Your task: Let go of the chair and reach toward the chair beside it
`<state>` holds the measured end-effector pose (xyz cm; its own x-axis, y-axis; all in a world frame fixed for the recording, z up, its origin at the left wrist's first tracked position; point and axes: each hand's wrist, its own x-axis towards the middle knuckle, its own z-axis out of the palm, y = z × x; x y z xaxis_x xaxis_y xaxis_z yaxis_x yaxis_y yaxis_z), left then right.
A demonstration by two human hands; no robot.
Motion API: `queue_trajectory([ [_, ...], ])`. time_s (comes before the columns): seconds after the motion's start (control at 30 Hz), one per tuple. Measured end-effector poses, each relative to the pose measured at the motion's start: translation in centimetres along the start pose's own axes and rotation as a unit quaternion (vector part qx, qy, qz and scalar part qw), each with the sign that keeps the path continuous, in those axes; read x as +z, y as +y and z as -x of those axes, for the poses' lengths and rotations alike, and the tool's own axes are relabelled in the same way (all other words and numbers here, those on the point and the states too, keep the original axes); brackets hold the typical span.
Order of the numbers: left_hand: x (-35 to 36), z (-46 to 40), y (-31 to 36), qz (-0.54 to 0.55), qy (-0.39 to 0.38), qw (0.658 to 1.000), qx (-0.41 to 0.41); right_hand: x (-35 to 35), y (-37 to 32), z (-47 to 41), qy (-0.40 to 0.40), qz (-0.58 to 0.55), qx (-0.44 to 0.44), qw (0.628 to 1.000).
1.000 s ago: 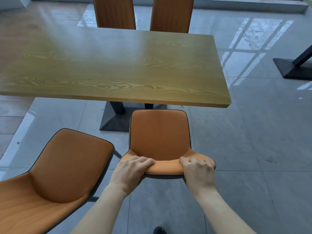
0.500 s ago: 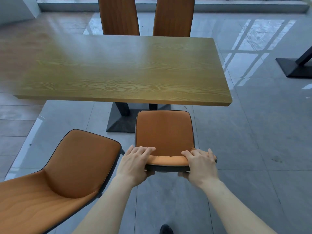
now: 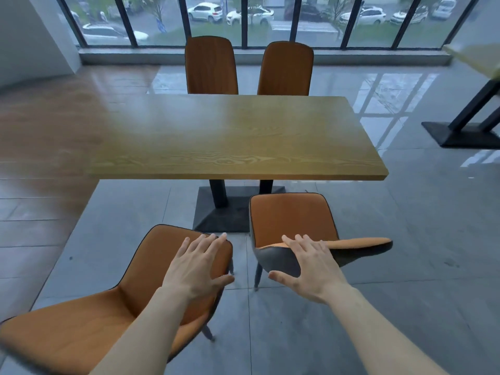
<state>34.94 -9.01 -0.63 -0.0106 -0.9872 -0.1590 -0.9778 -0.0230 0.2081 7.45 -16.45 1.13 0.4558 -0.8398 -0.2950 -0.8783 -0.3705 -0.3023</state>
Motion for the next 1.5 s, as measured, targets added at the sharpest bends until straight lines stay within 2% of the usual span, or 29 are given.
queue_trajectory([
  [0.17,-1.1,8.0,-10.5,0.013,-0.008,1.0,-0.004,6.1,-12.6,2.8,-0.004,-0.033,0.051,0.998],
  [0.33,-1.6,16.3,-20.3,0.027,-0.071,0.997,-0.034,11.6,-24.5,5.7,-0.043,-0.081,0.057,0.994],
  [0.5,-0.3,20.6,-26.5,0.042,-0.16,0.986,-0.013,16.8,-31.4,6.9,-0.104,-0.091,0.055,0.989],
  [0.57,-0.2,20.8,-27.8,0.033,-0.169,0.985,0.016,18.2,-32.8,6.8,-0.125,-0.082,0.056,0.987],
  [0.63,0.0,20.3,-29.0,0.019,-0.156,0.987,0.041,19.3,-33.4,6.4,-0.12,-0.058,0.059,0.989],
  [0.8,1.2,19.2,-31.3,-0.031,-0.077,0.994,0.076,21.1,-33.4,5.1,-0.022,-0.001,0.039,0.999],
  [1.0,2.2,18.0,-28.8,-0.024,0.017,0.996,0.087,19.4,-31.1,3.8,0.006,0.015,0.042,0.999],
  [1.13,2.4,15.2,-26.3,-0.018,0.033,0.996,0.078,17.4,-28.4,1.3,0.016,0.027,0.059,0.998],
  [1.5,2.0,5.1,-24.6,-0.026,0.06,0.997,0.028,13.1,-22.2,-9.1,0.047,0.009,0.025,0.999],
])
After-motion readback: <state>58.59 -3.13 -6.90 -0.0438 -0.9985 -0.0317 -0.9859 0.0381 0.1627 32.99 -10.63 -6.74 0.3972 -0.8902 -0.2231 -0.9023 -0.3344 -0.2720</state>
